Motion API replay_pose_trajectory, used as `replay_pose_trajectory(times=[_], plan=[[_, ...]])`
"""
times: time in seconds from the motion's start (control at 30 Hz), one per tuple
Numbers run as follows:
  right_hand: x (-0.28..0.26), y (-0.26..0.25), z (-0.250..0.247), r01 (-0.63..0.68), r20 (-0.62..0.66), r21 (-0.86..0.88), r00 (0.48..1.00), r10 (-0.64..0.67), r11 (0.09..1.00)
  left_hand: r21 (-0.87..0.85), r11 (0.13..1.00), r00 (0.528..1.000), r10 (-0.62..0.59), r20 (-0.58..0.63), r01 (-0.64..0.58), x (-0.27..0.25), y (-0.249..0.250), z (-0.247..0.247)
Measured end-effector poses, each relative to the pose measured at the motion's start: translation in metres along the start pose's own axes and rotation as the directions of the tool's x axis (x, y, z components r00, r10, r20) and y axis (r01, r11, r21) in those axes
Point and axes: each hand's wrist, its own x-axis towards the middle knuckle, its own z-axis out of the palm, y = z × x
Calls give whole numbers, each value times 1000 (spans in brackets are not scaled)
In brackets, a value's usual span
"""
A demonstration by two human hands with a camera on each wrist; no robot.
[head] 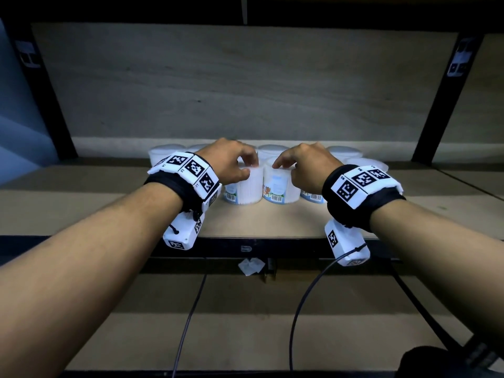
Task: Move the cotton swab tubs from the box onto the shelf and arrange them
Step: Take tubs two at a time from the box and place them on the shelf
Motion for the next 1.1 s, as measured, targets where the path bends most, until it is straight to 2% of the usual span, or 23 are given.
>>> replay_pose_trajectory(times=[0.13,0.3,0.63,0.73,0.83,0.9,0.93,1.03,1.1], plan=[[2,-2,0,-10,23,5,1000,10,1000,-34,999,999,28,-31,-29,0,-5,7],[3,-2,1,-18,66,26,998,16,1000,-21,999,999,-30,-33,29,-4,-5,15],[-25,5,1,-39,31,134,999,35,990,25,999,1000,25,-4,-25,-44,9,5],[-37,3,-2,-71,73,131,995,62,989,1,999,999,53,1,-53,-56,19,-3],[-52,-5,-7,-115,138,186,986,90,976,-31,997,995,73,65,-71,-69,28,-5],[-62,-11,-8,-175,302,218,948,104,960,-52,997,987,63,151,-55,-80,35,-4],[-69,-13,-8,-207,415,219,904,101,953,-49,998,976,57,208,-48,-85,38,-2],[-92,-18,5,-277,706,160,703,86,947,-44,998,923,54,380,-40,-111,51,19],[-105,-18,24,-264,791,98,605,85,959,-39,998,894,55,445,-42,-128,60,41]])
